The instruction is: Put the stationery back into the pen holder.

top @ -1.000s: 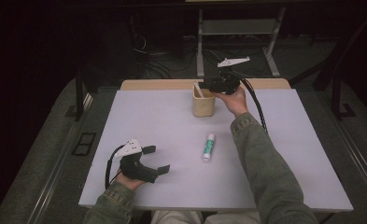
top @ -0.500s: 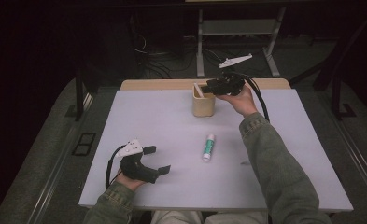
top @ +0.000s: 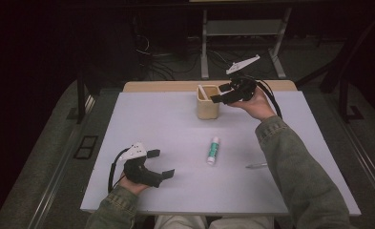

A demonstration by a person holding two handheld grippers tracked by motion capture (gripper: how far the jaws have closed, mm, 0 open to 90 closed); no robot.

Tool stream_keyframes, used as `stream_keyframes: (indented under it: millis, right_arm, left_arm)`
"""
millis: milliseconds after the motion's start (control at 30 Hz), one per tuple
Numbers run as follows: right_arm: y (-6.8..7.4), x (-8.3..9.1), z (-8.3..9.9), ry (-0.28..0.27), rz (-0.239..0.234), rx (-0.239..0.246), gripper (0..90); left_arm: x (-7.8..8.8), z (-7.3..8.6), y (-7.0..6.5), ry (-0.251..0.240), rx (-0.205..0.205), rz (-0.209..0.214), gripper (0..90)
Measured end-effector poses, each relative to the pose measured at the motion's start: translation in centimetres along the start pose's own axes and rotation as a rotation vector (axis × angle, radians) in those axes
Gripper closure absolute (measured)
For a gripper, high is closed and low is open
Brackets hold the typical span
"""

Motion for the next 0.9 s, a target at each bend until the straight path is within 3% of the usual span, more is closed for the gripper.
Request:
stream_keyframes:
  millis: [333, 433, 500, 633, 700, 900]
  right_arm:
    - [0.7, 1.1, 1.2, 0.094, -0.013, 0.030, 19.0]
    - [1.0, 1.5, 1.5, 0.119, -0.022, 0.023, 17.8]
    - [1.2, 1.8, 1.6, 0.125, -0.034, -0.006, 13.5]
    - [1.5, 2.3, 2.2, 0.163, -0.041, 0.024, 9.6]
    - [1.8, 2.5, 2.4, 0.174, -0.040, 0.031, 2.0]
    - [2.3, 3.4, 2.8, 0.184, -0.052, 0.062, 2.0]
  left_arm:
    - [-0.1, 0.1, 0.0, 0.011, -0.005, 0.003, 0.0]
    - [-0.1, 0.2, 0.0, 0.014, -0.007, 0.002, 0.0]
    - [-0.1, 0.2, 0.0, 0.014, -0.007, 0.001, 0.0]
    - [-0.1, 0.2, 0.0, 0.015, -0.008, 0.001, 0.0]
    - [-0.1, 0.2, 0.0, 0.014, -0.007, 0.000, 0.0]
    - [-0.2, 0.2, 0.0, 0.015, -0.006, 0.000, 0.0]
Point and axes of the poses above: each handheld gripper's, and its own axes: x roughly backward along the jaws, z roughly out of its underside, y roughly to its left, the point moved 7 cm from there along -x, roughly forward along the jaws, and after that the axes turned 13 degrees about -y, right-handed, at the moved point
